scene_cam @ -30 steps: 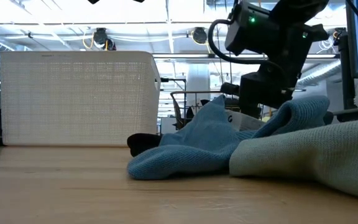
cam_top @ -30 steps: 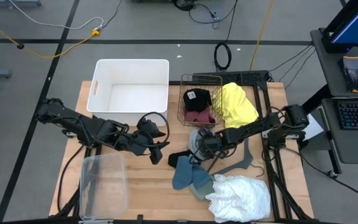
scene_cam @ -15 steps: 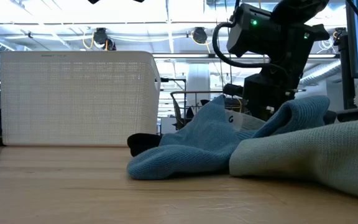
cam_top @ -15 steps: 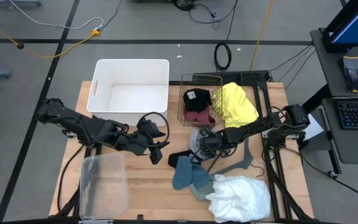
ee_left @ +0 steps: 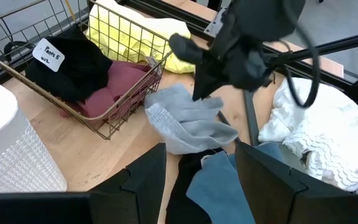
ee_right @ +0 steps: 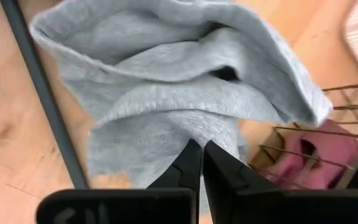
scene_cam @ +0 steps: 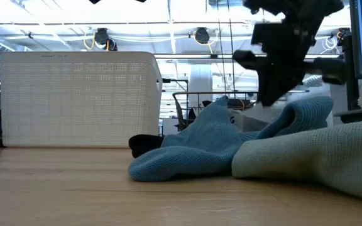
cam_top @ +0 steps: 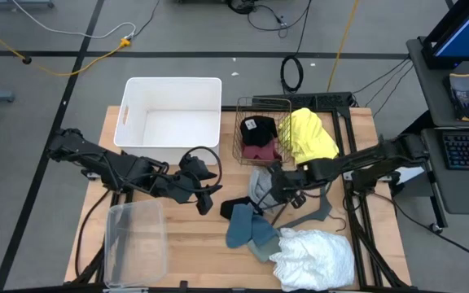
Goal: Pick & Place Cloths
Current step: Put the gray boxers into the gold wire basket
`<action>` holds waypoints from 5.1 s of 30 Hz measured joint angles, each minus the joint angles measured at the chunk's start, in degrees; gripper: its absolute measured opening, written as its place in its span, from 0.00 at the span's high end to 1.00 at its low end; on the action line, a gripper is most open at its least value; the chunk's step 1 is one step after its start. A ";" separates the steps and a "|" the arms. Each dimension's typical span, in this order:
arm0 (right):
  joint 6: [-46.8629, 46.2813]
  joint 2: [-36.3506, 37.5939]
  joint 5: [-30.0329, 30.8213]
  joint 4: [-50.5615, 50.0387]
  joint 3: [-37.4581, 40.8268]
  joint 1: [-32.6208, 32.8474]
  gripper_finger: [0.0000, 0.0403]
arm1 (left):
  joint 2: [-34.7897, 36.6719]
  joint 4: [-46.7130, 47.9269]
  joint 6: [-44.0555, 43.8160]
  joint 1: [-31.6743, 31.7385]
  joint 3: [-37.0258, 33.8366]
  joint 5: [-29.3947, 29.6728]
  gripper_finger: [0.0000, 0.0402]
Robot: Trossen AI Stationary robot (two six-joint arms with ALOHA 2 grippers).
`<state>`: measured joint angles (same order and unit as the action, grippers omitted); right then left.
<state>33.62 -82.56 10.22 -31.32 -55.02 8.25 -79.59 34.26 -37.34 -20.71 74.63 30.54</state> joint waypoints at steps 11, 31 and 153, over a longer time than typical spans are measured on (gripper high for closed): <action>-5.43 12.01 -1.15 -0.12 0.00 0.09 1.00 | 0.00 -1.34 -0.20 0.00 0.00 0.05 0.51; -10.64 27.64 -1.80 18.51 -6.82 0.26 1.00 | 0.00 -12.47 6.01 0.00 0.00 -0.09 0.51; -16.02 22.43 -9.54 29.25 -10.54 0.46 0.28 | 1.23 -70.22 37.08 13.92 0.00 -64.24 1.00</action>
<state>17.60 -60.13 0.68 -2.08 -65.56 8.71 -78.36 -35.96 -0.26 -6.79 74.63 -33.70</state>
